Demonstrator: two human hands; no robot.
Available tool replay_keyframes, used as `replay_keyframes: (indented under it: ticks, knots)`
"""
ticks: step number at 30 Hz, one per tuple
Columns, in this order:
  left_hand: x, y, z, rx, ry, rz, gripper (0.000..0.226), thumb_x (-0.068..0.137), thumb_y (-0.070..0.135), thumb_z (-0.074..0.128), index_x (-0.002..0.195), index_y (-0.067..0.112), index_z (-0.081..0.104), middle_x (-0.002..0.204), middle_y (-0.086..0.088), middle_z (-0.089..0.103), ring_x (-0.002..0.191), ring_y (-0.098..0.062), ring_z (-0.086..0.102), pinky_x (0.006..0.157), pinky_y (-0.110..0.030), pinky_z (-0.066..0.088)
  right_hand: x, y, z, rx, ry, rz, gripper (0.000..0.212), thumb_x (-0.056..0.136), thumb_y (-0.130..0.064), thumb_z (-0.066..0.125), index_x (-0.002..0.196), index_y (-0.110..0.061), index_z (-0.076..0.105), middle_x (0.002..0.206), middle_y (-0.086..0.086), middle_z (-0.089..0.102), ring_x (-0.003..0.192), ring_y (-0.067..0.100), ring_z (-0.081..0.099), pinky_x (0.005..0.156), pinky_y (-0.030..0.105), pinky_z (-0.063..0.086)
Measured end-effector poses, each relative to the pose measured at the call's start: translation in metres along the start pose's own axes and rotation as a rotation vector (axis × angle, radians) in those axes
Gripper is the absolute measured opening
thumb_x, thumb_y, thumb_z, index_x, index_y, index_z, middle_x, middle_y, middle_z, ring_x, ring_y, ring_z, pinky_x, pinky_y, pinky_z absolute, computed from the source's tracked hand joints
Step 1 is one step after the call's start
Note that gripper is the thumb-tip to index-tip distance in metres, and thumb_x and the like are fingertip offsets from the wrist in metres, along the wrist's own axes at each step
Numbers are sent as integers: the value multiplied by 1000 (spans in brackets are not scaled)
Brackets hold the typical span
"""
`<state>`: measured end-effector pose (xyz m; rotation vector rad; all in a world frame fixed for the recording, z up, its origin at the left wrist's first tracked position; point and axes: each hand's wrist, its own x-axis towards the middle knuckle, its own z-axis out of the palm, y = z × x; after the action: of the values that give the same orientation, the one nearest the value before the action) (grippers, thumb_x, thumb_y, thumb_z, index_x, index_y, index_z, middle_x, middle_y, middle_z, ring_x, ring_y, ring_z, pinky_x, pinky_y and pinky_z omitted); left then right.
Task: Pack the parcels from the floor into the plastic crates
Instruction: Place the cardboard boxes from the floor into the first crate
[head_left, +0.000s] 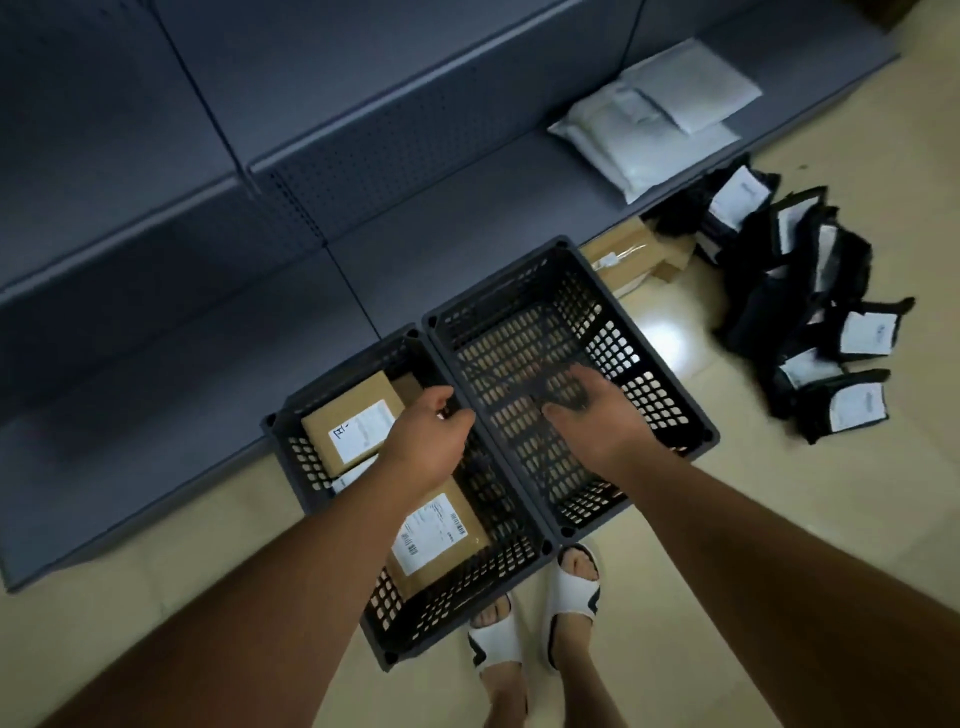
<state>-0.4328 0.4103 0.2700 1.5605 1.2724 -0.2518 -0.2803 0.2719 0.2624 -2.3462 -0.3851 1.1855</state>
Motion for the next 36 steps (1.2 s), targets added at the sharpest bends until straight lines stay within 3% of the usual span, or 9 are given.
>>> replay_keyframes:
  ticks: [3,7,12,14,16,21,24,28,36]
  knots:
    - [-7,15,20,89,-52,14,52,102,38,55,152,29,42,153,3,48,132,-23,50,98,-34,40,-14,25,-26,18,40,29,73,89,-53,61,153,-34,33,146,0,51,122,25,59,101,43,53]
    - [-9,37,65,248,-135,56,50,101,37,55,149,25,45,134,1,56,97,-13,56,86,-32,43,-27,65,-60,-1,126,44,68,93,-43,62,153,-26,36,147,1,48,128,25,52,106,41,48]
    - [-14,67,136,401,-178,113,54,100,39,54,151,26,43,150,2,48,100,-10,51,80,-25,41,-39,126,-102,58,183,84,50,93,-37,63,139,-25,49,127,-4,54,106,19,54,87,31,47]
    - [-20,83,167,454,-202,135,54,101,38,53,152,26,42,148,3,48,86,-4,50,63,-19,37,-42,154,-120,50,204,114,52,92,-37,63,141,-23,49,137,3,55,118,26,56,94,34,47]
    - [-26,99,200,512,-228,158,54,101,38,53,152,26,41,148,1,47,87,-5,49,59,-18,33,-47,183,-139,40,210,156,61,94,-39,61,149,-21,42,148,6,49,130,29,50,103,37,43]
    - [-47,146,276,589,-272,185,56,101,39,51,154,26,40,152,3,44,101,-10,55,80,-27,50,-60,252,-192,104,212,250,69,94,-38,58,155,-21,32,158,5,38,136,29,46,110,40,42]
    - [-62,170,318,615,-288,173,55,102,39,50,153,25,39,145,3,50,92,-10,57,82,-29,47,-68,285,-225,157,219,290,68,93,-38,57,155,-22,32,157,5,38,134,30,47,108,40,43]
    - [-71,197,367,673,-297,207,56,99,40,54,150,21,44,150,-1,51,128,-23,54,99,-30,44,-75,323,-267,187,236,319,68,93,-38,57,154,-23,33,156,5,39,132,30,49,106,38,43]
    - [-67,236,454,794,-349,237,60,96,39,54,152,22,42,154,-6,45,133,-28,49,107,-36,43,-69,386,-322,256,305,371,68,92,-36,58,154,-21,34,154,6,42,135,30,47,107,38,43]
